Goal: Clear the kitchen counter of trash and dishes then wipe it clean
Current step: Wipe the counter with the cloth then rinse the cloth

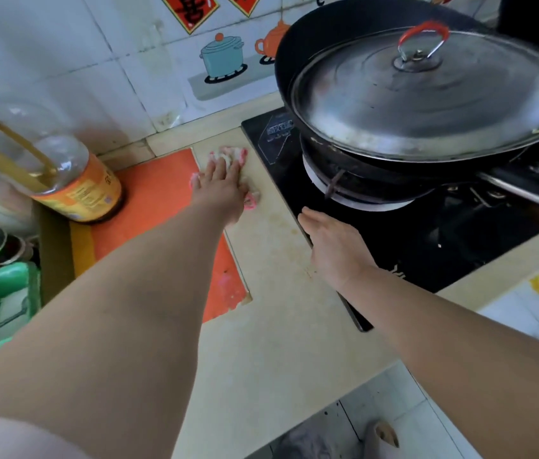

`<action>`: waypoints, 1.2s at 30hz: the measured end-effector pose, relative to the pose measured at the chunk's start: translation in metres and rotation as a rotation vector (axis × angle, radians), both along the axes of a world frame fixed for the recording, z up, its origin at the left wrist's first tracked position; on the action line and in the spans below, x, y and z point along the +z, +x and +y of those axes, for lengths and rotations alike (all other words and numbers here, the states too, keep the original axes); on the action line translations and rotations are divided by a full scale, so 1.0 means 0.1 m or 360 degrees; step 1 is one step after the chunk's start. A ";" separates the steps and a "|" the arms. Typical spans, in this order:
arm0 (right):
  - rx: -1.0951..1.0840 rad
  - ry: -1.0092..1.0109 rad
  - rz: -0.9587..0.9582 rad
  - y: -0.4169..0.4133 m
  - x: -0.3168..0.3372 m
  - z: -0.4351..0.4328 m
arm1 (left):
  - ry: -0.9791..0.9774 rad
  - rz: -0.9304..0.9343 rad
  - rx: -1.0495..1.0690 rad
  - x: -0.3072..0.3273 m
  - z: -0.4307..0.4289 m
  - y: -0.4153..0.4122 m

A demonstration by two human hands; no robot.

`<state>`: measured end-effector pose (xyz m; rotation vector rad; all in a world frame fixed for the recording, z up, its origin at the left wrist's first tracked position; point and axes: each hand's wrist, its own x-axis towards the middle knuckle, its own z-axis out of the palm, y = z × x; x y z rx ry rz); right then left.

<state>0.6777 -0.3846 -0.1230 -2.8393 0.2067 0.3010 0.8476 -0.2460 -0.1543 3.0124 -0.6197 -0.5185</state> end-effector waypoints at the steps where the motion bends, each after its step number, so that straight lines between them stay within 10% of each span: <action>1: -0.0007 0.0025 0.0021 0.00 0.02 0.00 | 0.0002 -0.0003 0.0006 0.01 -0.02 0.00; 15: -0.0112 0.0125 0.0088 -0.58 0.30 -0.01 | 0.0145 -0.0107 -0.0223 0.28 -0.03 -1.40; 21: -0.0096 0.0136 0.0003 -0.92 0.33 -0.19 | -0.1380 0.0653 0.0804 0.67 0.08 -1.55; 26: -0.0090 0.0181 -0.0010 -1.05 0.33 -0.23 | -0.0411 -0.0179 0.0504 0.63 0.31 -1.62; 36: -0.0068 0.0183 -0.0061 -0.83 0.26 -0.10 | 0.0027 0.0039 -0.0226 0.11 0.08 -1.64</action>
